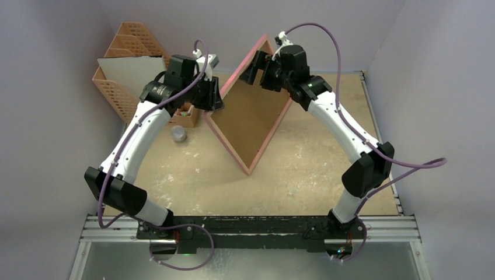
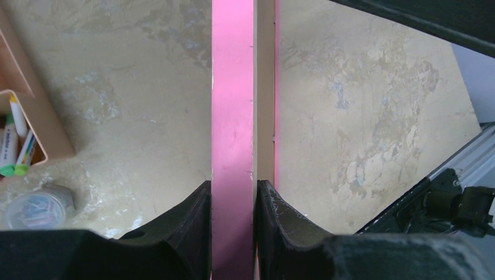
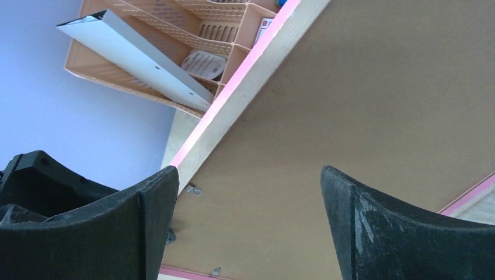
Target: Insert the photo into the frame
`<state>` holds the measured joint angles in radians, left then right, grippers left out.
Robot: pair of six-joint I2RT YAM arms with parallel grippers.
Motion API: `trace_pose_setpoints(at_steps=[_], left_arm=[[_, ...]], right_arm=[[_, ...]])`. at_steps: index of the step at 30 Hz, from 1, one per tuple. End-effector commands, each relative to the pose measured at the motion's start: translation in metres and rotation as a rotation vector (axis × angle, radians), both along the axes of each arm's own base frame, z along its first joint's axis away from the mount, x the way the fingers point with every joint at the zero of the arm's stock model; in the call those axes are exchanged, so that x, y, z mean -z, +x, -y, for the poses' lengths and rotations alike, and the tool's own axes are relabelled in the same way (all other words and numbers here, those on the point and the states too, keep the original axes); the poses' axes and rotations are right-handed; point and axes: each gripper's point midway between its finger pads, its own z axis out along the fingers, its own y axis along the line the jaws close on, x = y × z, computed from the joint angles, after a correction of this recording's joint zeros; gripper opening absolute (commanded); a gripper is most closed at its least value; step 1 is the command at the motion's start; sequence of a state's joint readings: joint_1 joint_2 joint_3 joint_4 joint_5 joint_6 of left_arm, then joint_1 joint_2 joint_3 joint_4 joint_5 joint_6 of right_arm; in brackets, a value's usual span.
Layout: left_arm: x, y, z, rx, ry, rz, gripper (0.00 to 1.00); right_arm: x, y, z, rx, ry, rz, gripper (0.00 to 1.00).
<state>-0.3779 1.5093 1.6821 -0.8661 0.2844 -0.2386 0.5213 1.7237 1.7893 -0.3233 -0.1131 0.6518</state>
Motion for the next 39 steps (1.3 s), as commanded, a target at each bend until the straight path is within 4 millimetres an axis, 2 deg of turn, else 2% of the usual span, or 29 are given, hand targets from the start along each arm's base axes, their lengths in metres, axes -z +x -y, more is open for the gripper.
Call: trace_pose_setpoints(at_steps=[1, 8, 18, 24, 27, 32, 36, 39], left_arm=[[-0.051, 0.001, 0.004, 0.104, 0.007, 0.205, 0.00], [-0.053, -0.002, 0.001, 0.134, 0.048, 0.246, 0.00], [-0.076, 0.002, 0.011, 0.174, 0.026, 0.288, 0.00], [-0.073, -0.008, 0.023, 0.247, -0.007, 0.274, 0.00], [-0.072, -0.020, 0.035, 0.325, -0.062, 0.259, 0.00], [-0.074, -0.037, 0.041, 0.389, -0.110, 0.288, 0.10], [-0.073, -0.047, 0.046, 0.441, -0.143, 0.286, 0.22], [-0.081, -0.057, 0.056, 0.492, -0.222, 0.299, 0.30]], right_arm=[[-0.030, 0.005, -0.003, 0.004, 0.083, 0.044, 0.92], [-0.016, 0.018, -0.005, 0.053, 0.106, -0.031, 0.92], [-0.021, 0.028, -0.008, 0.058, 0.141, -0.049, 0.90], [-0.015, 0.025, -0.006, 0.056, 0.131, -0.075, 0.88], [-0.010, 0.019, -0.002, 0.065, 0.121, -0.083, 0.86], [0.000, 0.006, 0.008, 0.075, 0.101, -0.110, 0.81], [0.007, -0.006, 0.015, 0.080, 0.092, -0.129, 0.76], [0.008, -0.014, 0.022, 0.092, 0.092, -0.135, 0.71]])
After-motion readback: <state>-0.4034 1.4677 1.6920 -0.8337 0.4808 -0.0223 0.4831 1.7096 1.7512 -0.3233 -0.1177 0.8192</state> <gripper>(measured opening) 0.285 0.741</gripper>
